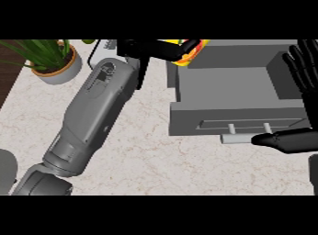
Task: Pick up the cup, place it into the drawer and close the drawer
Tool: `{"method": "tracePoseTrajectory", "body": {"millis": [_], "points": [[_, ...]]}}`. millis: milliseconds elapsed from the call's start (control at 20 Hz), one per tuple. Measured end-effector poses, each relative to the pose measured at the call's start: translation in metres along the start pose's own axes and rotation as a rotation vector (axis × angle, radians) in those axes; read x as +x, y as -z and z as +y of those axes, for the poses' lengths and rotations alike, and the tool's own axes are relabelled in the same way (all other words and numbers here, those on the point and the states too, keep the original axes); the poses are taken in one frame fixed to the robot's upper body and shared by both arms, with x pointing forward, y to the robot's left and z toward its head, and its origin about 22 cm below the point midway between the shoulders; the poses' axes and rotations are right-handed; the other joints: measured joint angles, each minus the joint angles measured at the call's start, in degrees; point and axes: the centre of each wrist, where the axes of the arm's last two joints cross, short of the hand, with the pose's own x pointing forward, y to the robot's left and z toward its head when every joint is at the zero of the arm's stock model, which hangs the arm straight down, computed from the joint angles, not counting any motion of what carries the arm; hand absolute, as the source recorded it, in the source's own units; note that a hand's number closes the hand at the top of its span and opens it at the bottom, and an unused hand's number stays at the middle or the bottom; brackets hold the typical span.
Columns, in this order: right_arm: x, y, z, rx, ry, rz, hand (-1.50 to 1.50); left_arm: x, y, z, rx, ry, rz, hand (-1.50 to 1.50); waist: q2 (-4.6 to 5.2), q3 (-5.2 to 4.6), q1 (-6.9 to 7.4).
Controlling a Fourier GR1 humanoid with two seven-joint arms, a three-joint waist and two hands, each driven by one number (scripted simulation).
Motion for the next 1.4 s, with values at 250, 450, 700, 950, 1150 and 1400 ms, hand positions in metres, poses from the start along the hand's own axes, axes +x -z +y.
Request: {"method": "tracePoseTrajectory", "body": {"millis": [250, 450, 700, 950, 1150, 1400], "points": [[-0.004, 0.003, -0.007, 0.013, 0.007, -0.012, -1.50, 0.010, 0.019, -0.025, -0.003, 0.061, 0.111, 1.50, 0.36, 0.02, -1.13], [0.002, 0.008, -0.004, 0.030, 0.013, -0.029, -1.50, 0.010, 0.025, -0.038, 0.004, 0.130, 0.190, 1.50, 0.74, 0.05, -2.65], [0.004, 0.013, 0.003, 0.061, 0.025, -0.048, -1.50, -0.005, 0.019, -0.039, -0.054, 0.191, 0.299, 1.50, 1.31, 0.07, -4.68], [0.007, 0.022, 0.008, 0.095, 0.032, -0.070, -1.50, -0.022, 0.006, -0.036, -0.123, 0.243, 0.375, 1.50, 1.99, 0.10, -7.09], [0.011, 0.030, 0.016, 0.120, 0.043, -0.087, -1.50, -0.031, -0.002, -0.034, -0.146, 0.255, 0.393, -1.50, 2.43, 0.08, -8.52], [0.012, 0.036, 0.032, 0.233, 0.112, -0.106, 1.50, -0.037, -0.010, -0.032, -0.107, 0.166, 0.371, -1.50, 2.88, 0.04, -10.15]]}}
